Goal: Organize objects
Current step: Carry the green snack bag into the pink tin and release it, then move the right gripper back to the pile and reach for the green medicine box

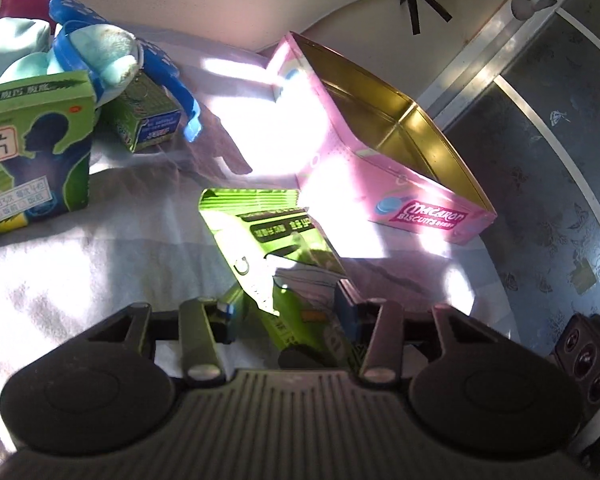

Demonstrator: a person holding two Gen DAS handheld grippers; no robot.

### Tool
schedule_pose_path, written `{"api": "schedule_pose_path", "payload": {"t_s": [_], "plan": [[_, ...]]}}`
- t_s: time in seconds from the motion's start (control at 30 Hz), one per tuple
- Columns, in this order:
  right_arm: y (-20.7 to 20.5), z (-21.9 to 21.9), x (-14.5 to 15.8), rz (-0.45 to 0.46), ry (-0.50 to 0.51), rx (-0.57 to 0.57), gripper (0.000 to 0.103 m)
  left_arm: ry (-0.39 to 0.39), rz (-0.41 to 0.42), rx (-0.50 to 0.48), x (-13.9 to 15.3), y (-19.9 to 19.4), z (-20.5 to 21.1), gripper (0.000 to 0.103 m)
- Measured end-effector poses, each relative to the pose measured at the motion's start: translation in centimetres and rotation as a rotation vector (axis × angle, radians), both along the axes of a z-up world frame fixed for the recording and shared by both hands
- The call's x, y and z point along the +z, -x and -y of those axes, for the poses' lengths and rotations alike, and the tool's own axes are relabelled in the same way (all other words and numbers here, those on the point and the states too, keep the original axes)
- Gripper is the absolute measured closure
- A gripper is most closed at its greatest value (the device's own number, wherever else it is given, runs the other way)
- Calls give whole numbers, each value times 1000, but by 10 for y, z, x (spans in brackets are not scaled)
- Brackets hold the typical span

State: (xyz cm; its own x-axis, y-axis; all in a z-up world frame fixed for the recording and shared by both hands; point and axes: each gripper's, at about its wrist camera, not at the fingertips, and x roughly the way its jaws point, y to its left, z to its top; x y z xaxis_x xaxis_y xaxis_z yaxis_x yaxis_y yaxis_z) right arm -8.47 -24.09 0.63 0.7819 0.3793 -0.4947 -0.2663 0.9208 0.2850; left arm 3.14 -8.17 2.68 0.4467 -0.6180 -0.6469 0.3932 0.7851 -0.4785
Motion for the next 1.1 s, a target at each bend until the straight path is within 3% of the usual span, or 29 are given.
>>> {"api": "schedule_pose_path", "payload": {"t_s": [0.17,0.3,0.4,0.5,0.57,0.7,0.9,1.1], "plan": [[-7,30,41,159,-46,-52,38,-9,191,-49,62,-5,40,54],[-23,54,72,285,-4,-132,38,-21,320,-94,93,-21,81,50],[-50,70,74,312,54,-203,38,-51,368,-127,91,-47,116,44],[-80,88,59,275,96,-275,35,-124,392,-112,75,-70,145,35],[-93,101,48,245,114,-313,25,-183,402,-83,67,-77,155,30],[-87,114,36,242,94,-354,24,-198,396,-26,63,-73,147,28],[-64,103,41,277,90,-338,23,-302,525,59,81,-32,125,23],[-27,84,46,295,62,-346,23,-370,565,157,81,1,93,21]]}}
